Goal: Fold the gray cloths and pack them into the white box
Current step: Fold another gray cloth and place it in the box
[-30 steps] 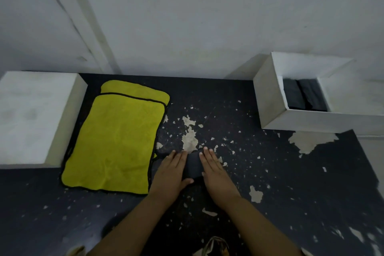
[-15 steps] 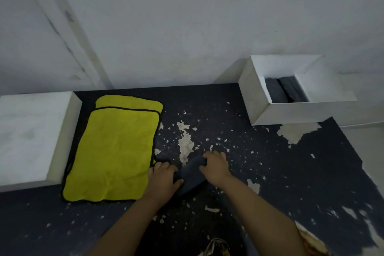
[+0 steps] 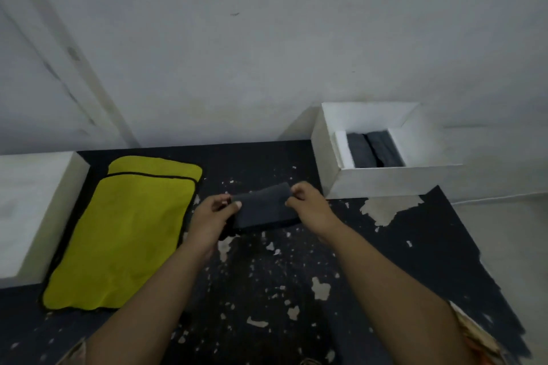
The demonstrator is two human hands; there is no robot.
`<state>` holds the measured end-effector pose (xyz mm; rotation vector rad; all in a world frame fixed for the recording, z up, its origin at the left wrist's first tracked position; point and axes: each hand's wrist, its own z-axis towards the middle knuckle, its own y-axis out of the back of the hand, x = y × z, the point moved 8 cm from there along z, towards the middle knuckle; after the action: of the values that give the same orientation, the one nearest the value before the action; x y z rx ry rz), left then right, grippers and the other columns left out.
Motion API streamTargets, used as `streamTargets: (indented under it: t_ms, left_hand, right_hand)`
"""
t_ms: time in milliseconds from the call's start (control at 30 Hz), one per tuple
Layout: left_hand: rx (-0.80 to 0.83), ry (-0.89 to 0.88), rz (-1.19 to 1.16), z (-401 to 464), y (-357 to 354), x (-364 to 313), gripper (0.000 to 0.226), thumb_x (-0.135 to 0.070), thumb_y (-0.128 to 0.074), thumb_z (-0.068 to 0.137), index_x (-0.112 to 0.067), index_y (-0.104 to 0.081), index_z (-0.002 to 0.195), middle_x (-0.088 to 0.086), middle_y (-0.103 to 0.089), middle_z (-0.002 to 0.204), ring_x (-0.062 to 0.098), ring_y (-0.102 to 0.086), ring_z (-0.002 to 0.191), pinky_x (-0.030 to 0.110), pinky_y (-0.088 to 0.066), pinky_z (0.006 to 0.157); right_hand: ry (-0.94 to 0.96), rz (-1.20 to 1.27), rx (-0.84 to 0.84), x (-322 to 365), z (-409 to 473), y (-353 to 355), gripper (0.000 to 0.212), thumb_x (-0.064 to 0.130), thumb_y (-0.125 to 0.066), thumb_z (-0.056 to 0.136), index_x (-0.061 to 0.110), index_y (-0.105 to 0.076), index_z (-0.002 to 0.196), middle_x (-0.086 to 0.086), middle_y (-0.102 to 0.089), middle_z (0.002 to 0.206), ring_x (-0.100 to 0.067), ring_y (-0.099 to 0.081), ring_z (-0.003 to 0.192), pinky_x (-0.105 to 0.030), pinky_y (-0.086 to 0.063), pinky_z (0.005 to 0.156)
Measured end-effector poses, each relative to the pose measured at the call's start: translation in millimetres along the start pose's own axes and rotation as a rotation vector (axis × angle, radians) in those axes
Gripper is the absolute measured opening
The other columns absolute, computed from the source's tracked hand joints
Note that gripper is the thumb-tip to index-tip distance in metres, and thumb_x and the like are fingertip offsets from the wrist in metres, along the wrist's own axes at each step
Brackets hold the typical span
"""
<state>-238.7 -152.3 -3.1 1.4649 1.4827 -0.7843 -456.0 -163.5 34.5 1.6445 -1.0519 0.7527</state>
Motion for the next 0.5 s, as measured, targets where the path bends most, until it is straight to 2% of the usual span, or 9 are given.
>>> streamTargets:
  t_ms: [133, 267, 333, 400, 500]
  left_hand:
    - [-0.043, -0.028, -0.16, 9, -59, -50, 0.019, -0.022, -0.061, 0.089, -0.009, -0.065, 0.102, 0.015, -0.066, 0.107, 0.031, -0.062, 0.098, 0.048, -0.052, 0.083]
    - [-0.047, -0.11, -0.154, 17, -128, -100, 0.014, -0.025, -0.058, 0.091, -0.016, -0.064, 0.099, 0.006, -0.065, 0.101, 0.018, -0.061, 0.085, 0.03, -0.052, 0.066]
    - [0.001, -0.105, -0.146, 21, -159, -119, 0.021, -0.026, -0.061, 0.089, -0.012, -0.064, 0.104, 0.007, -0.065, 0.104, 0.021, -0.061, 0.093, 0.031, -0.052, 0.075]
    - [0.113, -0.055, -0.152, 23, -192, -132, 0.02, -0.024, -0.066, 0.086, -0.01, -0.065, 0.1, 0.009, -0.068, 0.103, 0.023, -0.063, 0.094, 0.034, -0.052, 0.086]
    - [0.238, 0.005, -0.148, 25, -238, -149, 0.008, -0.011, -0.067, 0.083, -0.007, -0.067, 0.09, 0.012, -0.068, 0.101, 0.023, -0.065, 0.087, 0.032, -0.052, 0.083]
  right_hand:
    - [0.001, 0.12, -0.038, 10, 13, 64, 0.005, 0.012, -0.055, 0.085, 0.016, -0.053, 0.085, -0.012, -0.059, 0.092, -0.022, -0.054, 0.085, -0.033, -0.043, 0.073]
    - [-0.037, 0.218, -0.111, 3, 30, 139, 0.01, 0.013, -0.055, 0.085, 0.022, -0.052, 0.08, -0.008, -0.058, 0.093, -0.025, -0.056, 0.09, -0.04, -0.046, 0.076]
    - [-0.045, 0.247, -0.127, -3, 40, 172, 0.011, 0.013, -0.053, 0.086, 0.022, -0.051, 0.08, -0.007, -0.054, 0.089, -0.027, -0.053, 0.091, -0.042, -0.045, 0.078]
    - [-0.048, 0.264, -0.137, -10, 47, 198, 0.007, 0.012, -0.051, 0.088, 0.017, -0.05, 0.083, -0.01, -0.054, 0.092, -0.028, -0.052, 0.091, -0.042, -0.043, 0.078]
    - [-0.04, 0.286, -0.168, -21, 58, 240, 0.005, 0.011, -0.049, 0.088, 0.015, -0.051, 0.085, -0.016, -0.057, 0.101, -0.031, -0.055, 0.095, -0.044, -0.046, 0.082]
